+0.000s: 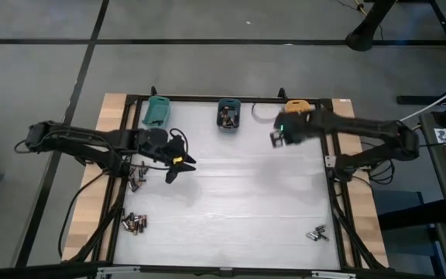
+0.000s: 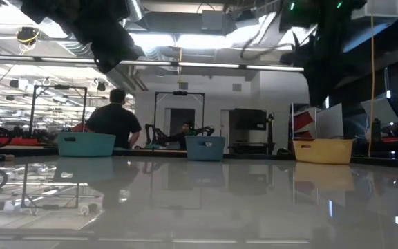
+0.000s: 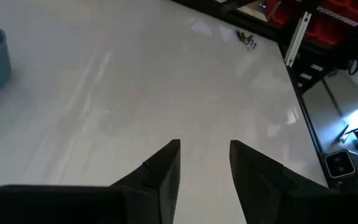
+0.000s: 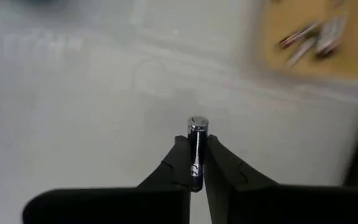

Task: Sort batteries
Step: Put the silver battery into the yellow bin

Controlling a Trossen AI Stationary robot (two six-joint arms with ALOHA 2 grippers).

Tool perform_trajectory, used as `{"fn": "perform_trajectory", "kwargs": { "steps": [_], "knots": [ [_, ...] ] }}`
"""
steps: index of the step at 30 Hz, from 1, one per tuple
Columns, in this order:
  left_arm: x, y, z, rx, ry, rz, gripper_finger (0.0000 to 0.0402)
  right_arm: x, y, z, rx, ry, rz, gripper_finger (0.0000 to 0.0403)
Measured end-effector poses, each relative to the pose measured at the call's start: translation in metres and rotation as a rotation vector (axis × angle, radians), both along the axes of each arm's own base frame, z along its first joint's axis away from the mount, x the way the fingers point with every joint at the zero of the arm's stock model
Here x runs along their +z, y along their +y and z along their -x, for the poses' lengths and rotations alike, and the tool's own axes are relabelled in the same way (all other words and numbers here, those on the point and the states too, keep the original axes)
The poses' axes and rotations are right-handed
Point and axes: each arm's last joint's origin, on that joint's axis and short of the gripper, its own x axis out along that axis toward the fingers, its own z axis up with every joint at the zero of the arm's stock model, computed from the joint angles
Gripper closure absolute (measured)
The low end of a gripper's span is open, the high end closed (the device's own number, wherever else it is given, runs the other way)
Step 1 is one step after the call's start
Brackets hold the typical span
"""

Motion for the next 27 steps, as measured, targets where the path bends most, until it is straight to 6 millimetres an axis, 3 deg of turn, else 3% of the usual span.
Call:
{"fn": "perform_trajectory", "kwargs": {
  "steps": [5,13,20,27],
  "knots": [
    [0.003,0.011,0.002,0.082,-0.009,0.044,0.0273,0.0,-0.054,0.027,-0.078,0.053,0.025,0.0382],
    [0.011,0.033,0.0,0.328,-0.11,0.107,0.0273,-0.011,-0.111,0.054,-0.144,0.082,0.037,0.038],
    [0.021,0.037,-0.003,0.415,-0.228,0.211,0.0273,-0.051,-0.149,0.051,-0.096,0.183,-0.017,0.038],
    [0.021,0.027,-0.004,0.554,-0.256,0.306,0.0273,-0.084,-0.161,0.041,0.039,0.275,-0.072,0.0362]
  ]
}}
